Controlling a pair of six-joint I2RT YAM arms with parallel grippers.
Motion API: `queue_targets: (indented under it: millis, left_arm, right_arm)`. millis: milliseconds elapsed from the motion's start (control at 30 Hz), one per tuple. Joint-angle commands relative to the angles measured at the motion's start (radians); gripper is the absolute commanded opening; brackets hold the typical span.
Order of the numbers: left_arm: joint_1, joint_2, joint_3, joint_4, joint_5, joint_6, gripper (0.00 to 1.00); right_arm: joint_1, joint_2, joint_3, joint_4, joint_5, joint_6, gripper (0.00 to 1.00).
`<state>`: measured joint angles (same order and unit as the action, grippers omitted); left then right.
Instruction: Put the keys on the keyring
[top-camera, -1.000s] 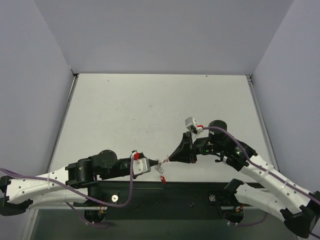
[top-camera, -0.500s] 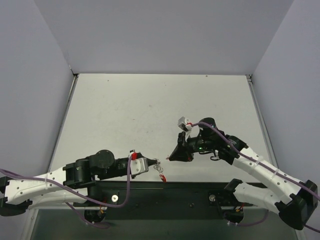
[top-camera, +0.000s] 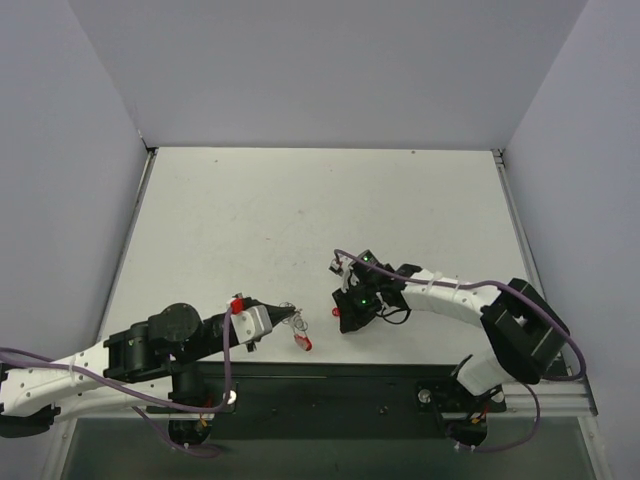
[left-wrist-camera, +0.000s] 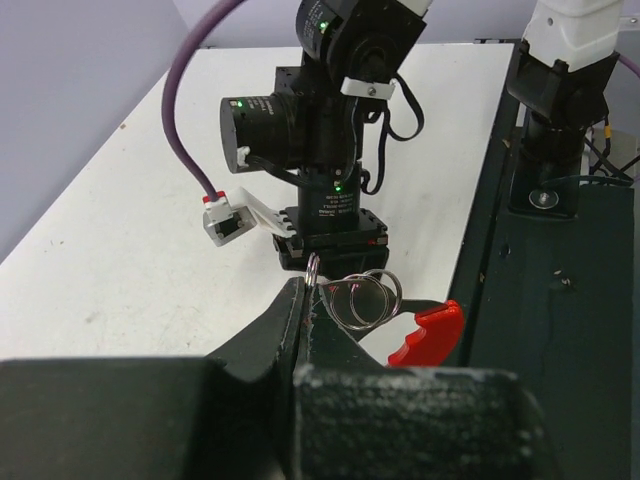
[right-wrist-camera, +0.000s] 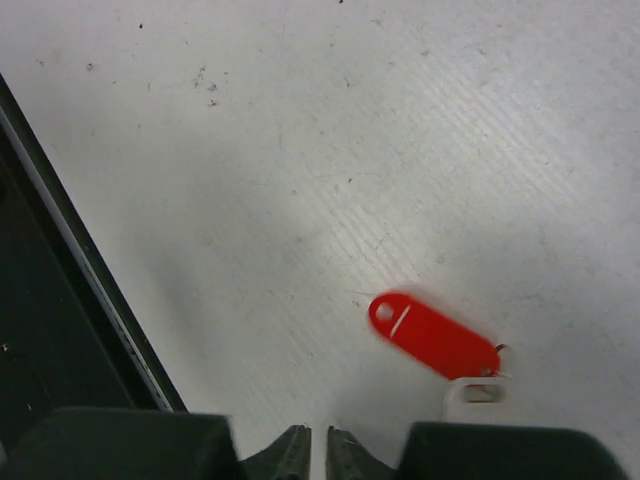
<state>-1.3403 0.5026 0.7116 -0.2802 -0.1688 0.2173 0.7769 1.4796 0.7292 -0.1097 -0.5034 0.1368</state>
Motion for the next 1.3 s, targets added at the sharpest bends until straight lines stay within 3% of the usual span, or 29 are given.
queue_targets:
  millis: [0,100,467,733,1267]
  left_arm:
    - [-0.002,-0.004,0.038,0.019,-0.038,-0.016,0.0]
    - [-0.002,-0.001,0.035,0.018,-0.046,-0.016,0.0]
    - [-0.002,0.002,0.037,0.026,-0.064,-0.016,0.0]
    - [-0.002,0.024,0.031,0.036,-0.06,-0.018,0.0]
    - [-0.002,0.022,0.019,0.045,-0.061,-0.022,0.0]
  right_arm:
    - [0.062,-0.047,0.012,0.076,0.065,0.055,0.34]
    - [0.076,-0.094,0.007,0.081,0.121,0.069,0.47]
    - [0.058,-0.154,0.002,0.074,0.377,0.086,0.59]
    - [0.009,-0.082,0.033,0.054,0.479,0.112,0.59]
    - [-0.051,0.08,0.05,0.166,0.381,0.089,0.5]
